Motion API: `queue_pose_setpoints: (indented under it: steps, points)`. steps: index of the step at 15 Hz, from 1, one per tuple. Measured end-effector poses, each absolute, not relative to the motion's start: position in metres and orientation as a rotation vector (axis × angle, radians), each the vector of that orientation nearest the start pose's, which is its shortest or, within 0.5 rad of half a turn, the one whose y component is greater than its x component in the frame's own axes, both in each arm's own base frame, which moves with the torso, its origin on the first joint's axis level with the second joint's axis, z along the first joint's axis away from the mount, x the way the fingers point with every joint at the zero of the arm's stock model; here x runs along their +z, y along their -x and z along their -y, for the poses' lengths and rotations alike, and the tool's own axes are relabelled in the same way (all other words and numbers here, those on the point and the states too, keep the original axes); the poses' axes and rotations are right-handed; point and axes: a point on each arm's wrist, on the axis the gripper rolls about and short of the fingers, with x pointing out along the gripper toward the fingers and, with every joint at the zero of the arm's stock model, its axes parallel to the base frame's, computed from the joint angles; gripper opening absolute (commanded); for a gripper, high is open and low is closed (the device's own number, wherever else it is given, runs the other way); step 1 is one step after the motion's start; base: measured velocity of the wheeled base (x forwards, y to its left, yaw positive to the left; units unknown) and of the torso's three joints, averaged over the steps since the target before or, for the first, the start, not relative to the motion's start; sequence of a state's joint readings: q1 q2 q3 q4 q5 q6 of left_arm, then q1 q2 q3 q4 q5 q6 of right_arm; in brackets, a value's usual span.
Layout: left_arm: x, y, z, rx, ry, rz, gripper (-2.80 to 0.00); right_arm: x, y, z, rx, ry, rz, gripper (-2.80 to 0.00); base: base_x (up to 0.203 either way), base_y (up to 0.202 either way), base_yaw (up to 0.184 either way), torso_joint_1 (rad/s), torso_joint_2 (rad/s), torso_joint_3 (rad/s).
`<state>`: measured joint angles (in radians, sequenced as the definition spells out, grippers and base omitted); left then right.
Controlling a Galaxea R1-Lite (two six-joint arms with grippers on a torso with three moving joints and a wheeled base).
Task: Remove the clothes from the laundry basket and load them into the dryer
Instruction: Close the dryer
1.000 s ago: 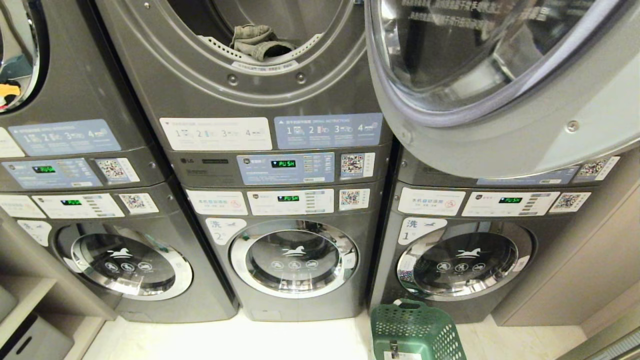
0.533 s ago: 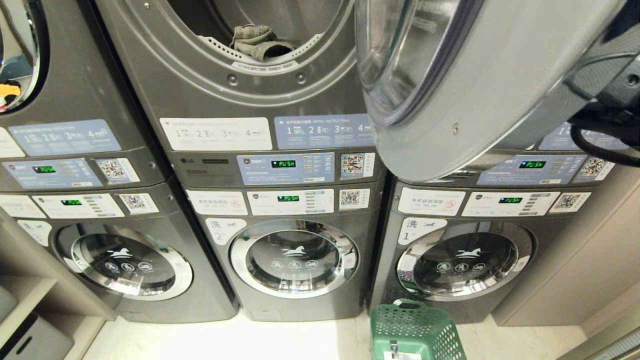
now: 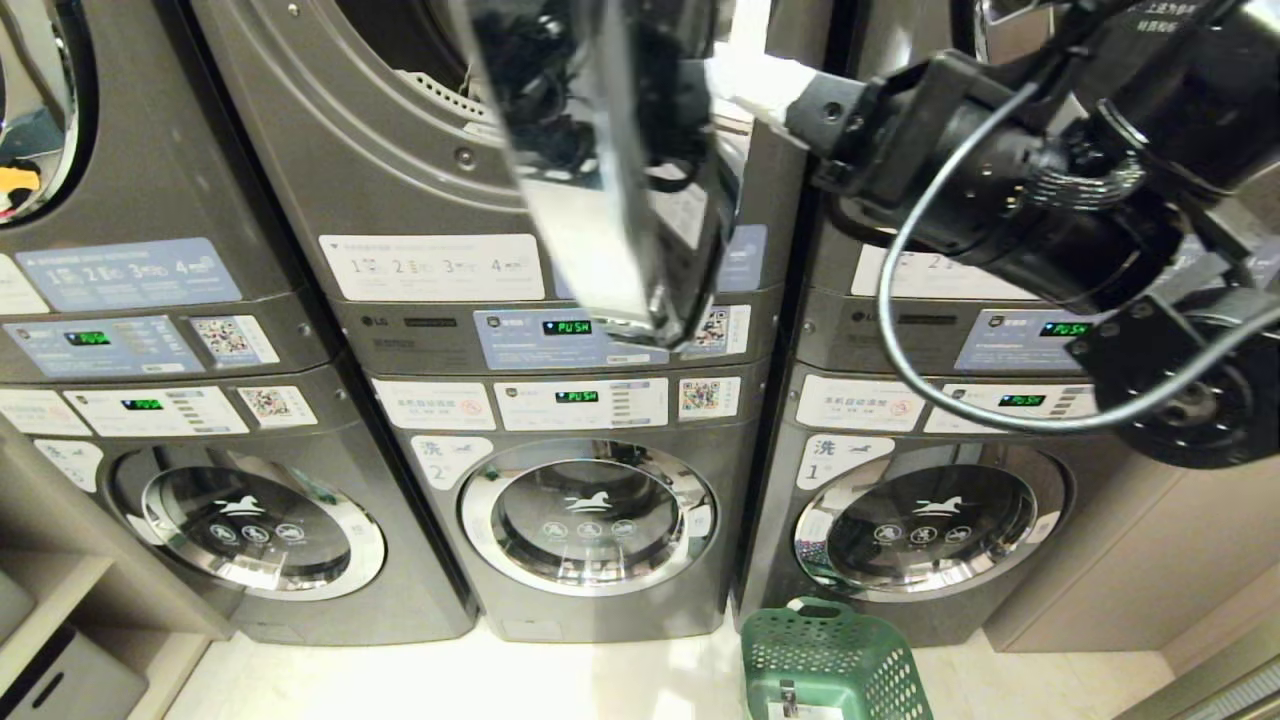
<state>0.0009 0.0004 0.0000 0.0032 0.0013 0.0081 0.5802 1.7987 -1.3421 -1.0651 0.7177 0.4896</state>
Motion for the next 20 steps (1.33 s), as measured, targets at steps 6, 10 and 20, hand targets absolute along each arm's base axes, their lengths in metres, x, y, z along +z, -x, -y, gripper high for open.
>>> queue_pose_setpoints:
  steps: [6,10,20]
  points:
    - [0.075,0.023,0.0,0.003,-0.006,-0.004,-2.8,0.336,-0.323,-0.271,1.318,-0.336,0.416,-2.8,0.0,0.0,0.0,0.0,0.0,0.0]
    - [0.075,0.023,0.0,0.003,-0.006,-0.004,-2.8,0.29,-0.362,-0.31,1.138,-0.26,0.366,-2.8,0.0,0.0,0.0,0.0,0.0,0.0]
    - [0.075,0.023,0.0,0.003,-0.006,-0.004,-2.8,0.294,-0.362,-0.301,0.87,-0.287,0.421,-2.8,0.0,0.0,0.0,0.0,0.0,0.0]
